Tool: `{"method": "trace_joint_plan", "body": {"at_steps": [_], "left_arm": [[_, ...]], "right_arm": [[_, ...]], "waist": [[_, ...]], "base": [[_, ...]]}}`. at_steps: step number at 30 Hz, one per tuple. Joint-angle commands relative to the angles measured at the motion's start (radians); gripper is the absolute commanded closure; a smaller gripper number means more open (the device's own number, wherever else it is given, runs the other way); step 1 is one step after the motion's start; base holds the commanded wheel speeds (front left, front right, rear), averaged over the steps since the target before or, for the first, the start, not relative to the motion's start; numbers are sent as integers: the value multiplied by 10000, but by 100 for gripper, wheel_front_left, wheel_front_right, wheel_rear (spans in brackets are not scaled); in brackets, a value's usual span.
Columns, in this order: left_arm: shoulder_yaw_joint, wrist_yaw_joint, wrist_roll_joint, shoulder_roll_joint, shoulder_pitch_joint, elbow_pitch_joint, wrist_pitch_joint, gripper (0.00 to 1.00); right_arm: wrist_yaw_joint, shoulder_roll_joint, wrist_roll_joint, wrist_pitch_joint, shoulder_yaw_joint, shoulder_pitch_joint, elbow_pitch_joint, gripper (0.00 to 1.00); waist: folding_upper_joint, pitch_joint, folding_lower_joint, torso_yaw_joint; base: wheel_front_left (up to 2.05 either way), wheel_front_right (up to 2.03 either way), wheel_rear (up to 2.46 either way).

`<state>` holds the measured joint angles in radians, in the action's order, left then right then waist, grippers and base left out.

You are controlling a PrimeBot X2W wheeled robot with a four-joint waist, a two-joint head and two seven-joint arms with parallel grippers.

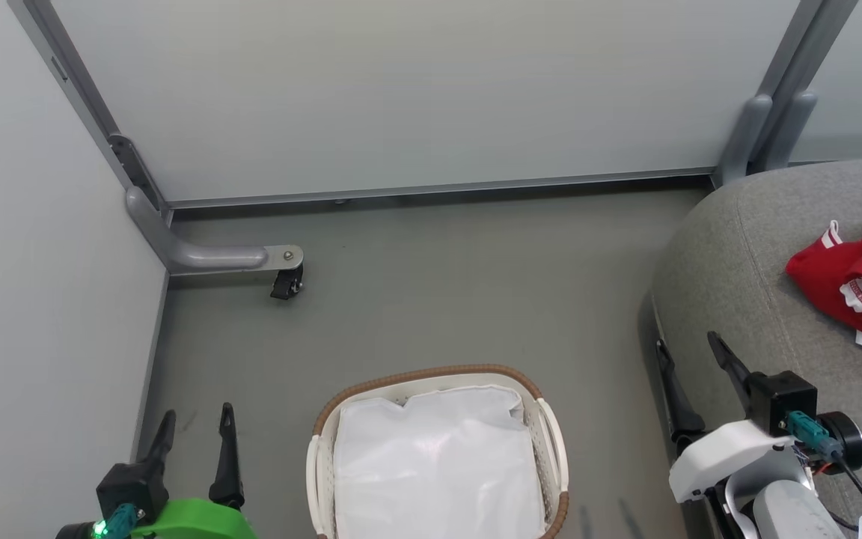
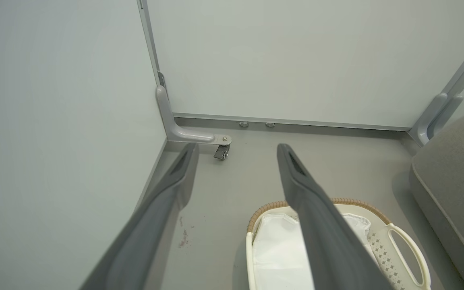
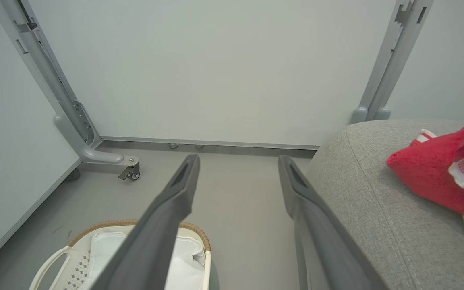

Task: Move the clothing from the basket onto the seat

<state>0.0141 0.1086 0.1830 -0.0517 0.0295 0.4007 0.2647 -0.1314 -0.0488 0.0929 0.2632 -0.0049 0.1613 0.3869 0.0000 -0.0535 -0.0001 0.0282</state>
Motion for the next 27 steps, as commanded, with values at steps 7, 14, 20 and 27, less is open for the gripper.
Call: {"method": "trace_joint_plan", "body": {"at_steps": [7,14,20,27], "left_arm": [[-173,71,181,36,-205,174,-12,100],[-331,83,1305,48,-48,200,-389,100],[-382,96,2404,43,0,13,-646,100],[-462,113,3740,38,84,-192,-978,100]], "right_arm": [[0,52,28,-10,32,-349,233,100],[-1,64,1233,-414,-151,-319,273,100],[0,56,2420,-659,-188,-376,76,100],[0,45,3856,-980,-263,-420,-131,100]], "waist": [[0,165,1,-30],[0,183,1,-42],[0,198,1,-54],[0,219,1,-70]], "base": [[0,0,0],[0,0,0],[0,0,0],[0,0,0]]}}
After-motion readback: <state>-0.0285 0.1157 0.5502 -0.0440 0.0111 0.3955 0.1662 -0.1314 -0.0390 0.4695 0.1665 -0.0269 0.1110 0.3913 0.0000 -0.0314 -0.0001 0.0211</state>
